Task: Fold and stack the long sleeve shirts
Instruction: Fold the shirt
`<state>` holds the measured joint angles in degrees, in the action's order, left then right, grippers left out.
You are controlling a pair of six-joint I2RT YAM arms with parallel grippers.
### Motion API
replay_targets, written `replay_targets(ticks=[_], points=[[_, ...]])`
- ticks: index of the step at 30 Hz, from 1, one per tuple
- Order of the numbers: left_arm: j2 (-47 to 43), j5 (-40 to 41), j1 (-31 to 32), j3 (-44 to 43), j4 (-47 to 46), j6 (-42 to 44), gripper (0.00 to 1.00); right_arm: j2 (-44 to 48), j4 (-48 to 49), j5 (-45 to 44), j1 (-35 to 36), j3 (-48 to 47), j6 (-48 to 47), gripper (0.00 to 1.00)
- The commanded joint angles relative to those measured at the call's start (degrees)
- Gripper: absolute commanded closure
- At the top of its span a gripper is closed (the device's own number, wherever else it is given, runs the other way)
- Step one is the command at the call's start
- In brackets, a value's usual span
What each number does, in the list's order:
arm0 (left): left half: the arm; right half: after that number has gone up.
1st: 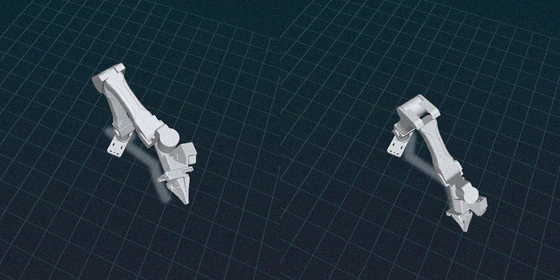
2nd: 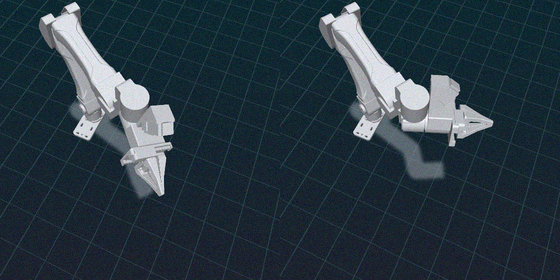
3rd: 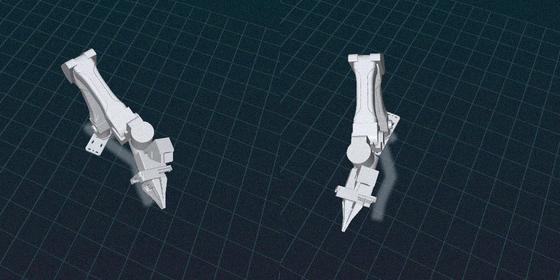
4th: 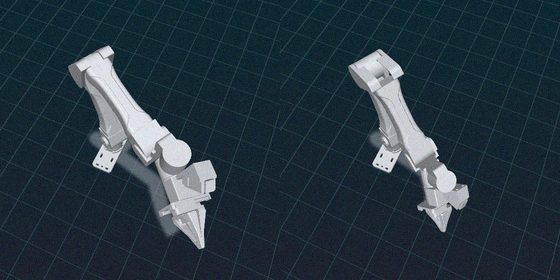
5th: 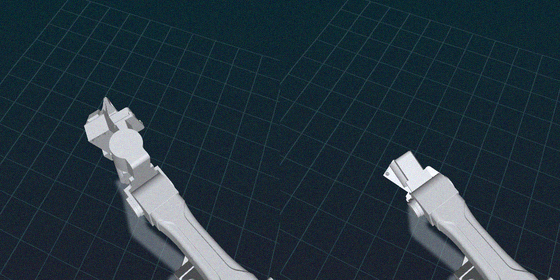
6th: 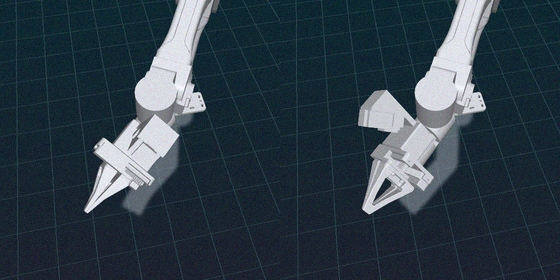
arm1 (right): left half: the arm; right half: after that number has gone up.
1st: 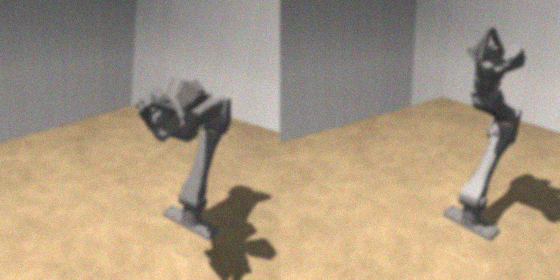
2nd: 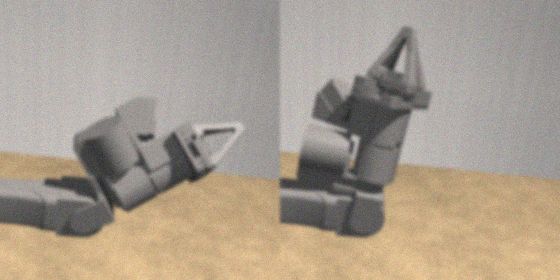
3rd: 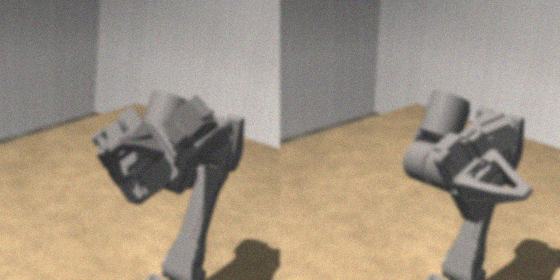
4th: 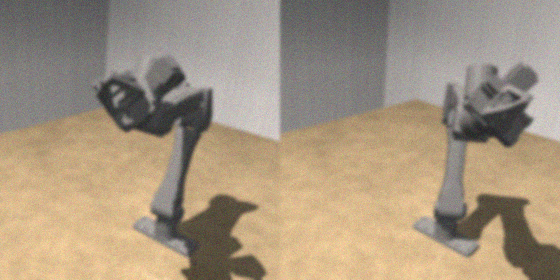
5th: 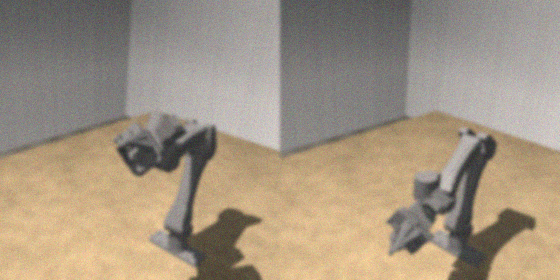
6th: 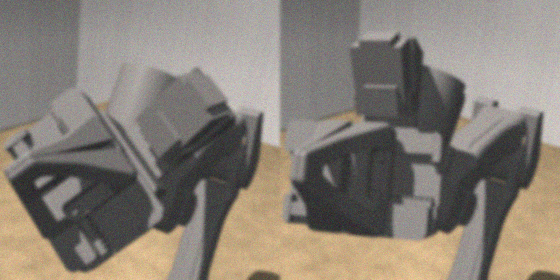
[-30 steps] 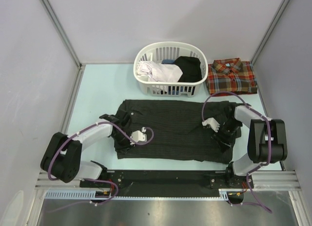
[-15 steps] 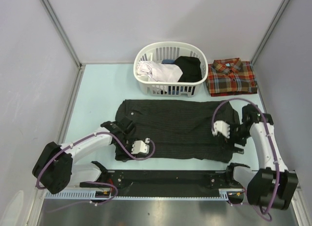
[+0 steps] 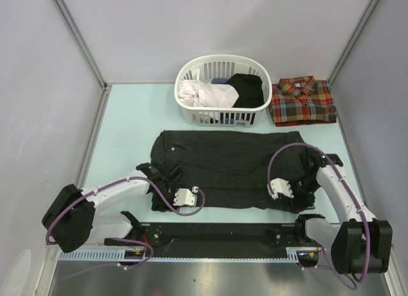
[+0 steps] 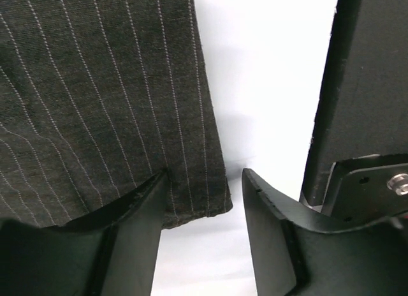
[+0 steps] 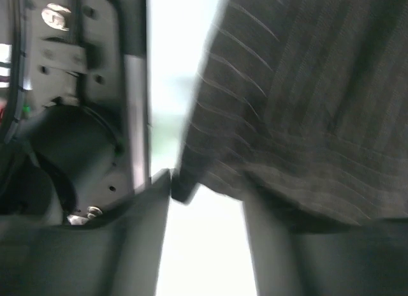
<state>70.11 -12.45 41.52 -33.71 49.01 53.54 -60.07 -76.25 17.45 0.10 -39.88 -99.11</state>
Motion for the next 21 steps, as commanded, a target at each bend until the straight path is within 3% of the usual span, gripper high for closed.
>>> replay_targets(ticks=[1,2,4,5,11,17,21], points=[[1.8,-0.4,1.3,2.5,-3.4,-1.7,0.46,-3.2,-1.7,1.4,6.3,0.8,4.2,0.61],[1.8,-0.6,1.4,2.5,-3.5,-1.7,0.49,-3.7,-1.5,1.5,6.8,0.4,5.9,0.80],[1.7,-1.0,1.7,2.6,-3.6,-2.0,0.59,-3.8,-1.4,1.0,6.8,0.2,6.7,1.00],[1.2,-1.2,1.9,2.7,-3.6,-2.3,0.70,-3.5,-1.4,1.0,6.8,0.0,7.7,1.00],[-2.5,-2.1,2.2,3.2,-0.9,-0.7,0.96,0.6,-3.6,2.0,4.9,-1.6,8.2,1.00],[-6.9,-5.4,1.5,-1.7,7.3,1.9,1.00,-1.1,-7.0,2.1,-3.7,-7.7,3.4,1.00],[-4.0,-8.2,-5.1,-9.3,12.9,5.4,0.98,-6.4,-7.6,2.3,-6.7,-12.5,1.8,1.00]])
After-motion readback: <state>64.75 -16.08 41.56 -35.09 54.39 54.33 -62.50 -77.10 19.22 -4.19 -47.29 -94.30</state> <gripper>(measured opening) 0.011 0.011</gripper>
